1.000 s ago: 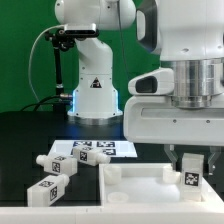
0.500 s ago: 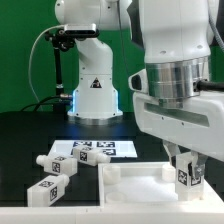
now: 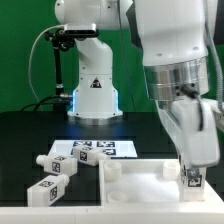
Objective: Assemble one leg
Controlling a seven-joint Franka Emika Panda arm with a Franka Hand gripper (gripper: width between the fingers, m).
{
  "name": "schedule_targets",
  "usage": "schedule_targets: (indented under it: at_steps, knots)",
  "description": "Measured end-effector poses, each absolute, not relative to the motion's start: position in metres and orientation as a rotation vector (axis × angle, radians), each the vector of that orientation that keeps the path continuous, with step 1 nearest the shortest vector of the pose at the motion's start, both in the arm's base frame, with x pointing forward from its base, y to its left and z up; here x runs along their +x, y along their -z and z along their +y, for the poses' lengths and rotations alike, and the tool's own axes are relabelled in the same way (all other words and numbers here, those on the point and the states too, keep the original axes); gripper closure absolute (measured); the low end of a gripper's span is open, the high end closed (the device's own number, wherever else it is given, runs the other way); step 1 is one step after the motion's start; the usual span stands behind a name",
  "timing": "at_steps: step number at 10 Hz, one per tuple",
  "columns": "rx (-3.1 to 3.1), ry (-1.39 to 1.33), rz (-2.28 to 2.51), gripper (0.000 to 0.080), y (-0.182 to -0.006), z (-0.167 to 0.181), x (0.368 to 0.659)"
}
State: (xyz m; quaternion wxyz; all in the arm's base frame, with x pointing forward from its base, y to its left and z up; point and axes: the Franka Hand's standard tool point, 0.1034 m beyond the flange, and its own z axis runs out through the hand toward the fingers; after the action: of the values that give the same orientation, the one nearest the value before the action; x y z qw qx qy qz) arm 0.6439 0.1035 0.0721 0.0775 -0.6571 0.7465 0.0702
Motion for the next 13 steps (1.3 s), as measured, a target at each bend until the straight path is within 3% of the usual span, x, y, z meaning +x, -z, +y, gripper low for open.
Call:
schedule_targets:
  at_steps: [6,7,8,9,10,13]
  knots:
    - [-1.566,-0.24,2.487,0.0511,-0.073,0.104,0.644]
    - [-1.571,-0.242,2.486,0.0416,-0.071,0.105,0.643]
    - [-1.574,-0.241,2.483,0.0266,-0.071,0.105,0.643]
    - [-1.585,-0.236,2.468,0.0266,-0.076,0.106,0.645]
    - [-1.604,-0.226,2.435,0.0182,-0.089,0.108,0.649]
    - [-1.62,-0.199,2.373,0.0152,-0.123,0.108,0.655]
